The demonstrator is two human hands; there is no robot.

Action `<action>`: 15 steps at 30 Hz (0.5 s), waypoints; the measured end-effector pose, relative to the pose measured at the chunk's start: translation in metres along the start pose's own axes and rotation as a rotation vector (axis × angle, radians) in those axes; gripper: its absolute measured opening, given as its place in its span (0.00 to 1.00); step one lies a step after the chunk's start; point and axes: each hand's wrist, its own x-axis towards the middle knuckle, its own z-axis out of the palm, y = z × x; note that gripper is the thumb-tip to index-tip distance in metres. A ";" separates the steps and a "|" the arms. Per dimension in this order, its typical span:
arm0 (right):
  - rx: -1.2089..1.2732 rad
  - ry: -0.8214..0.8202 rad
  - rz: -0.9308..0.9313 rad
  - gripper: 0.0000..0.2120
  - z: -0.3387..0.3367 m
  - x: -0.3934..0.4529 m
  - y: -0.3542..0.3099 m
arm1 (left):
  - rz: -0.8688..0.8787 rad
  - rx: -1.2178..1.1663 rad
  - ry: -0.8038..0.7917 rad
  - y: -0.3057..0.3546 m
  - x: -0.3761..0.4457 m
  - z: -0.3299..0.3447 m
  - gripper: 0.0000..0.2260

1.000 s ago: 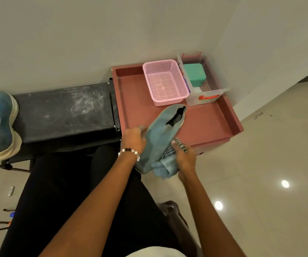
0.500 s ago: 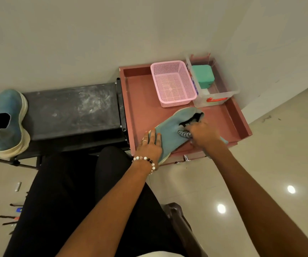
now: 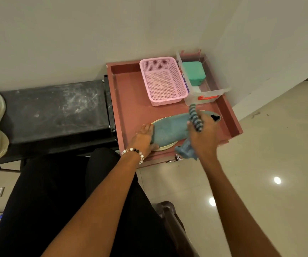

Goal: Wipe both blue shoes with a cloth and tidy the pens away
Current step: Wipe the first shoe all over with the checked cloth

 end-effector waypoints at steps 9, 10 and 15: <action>-0.835 -0.366 -0.648 0.32 0.039 -0.044 0.071 | -0.075 0.409 -0.094 -0.007 -0.010 0.021 0.37; -0.881 -0.329 -0.609 0.31 0.028 -0.037 0.074 | -0.083 0.394 -0.109 -0.007 -0.009 0.022 0.39; -0.846 -0.373 -0.179 0.22 0.054 -0.050 0.020 | -0.069 0.267 -0.118 -0.009 -0.008 0.026 0.43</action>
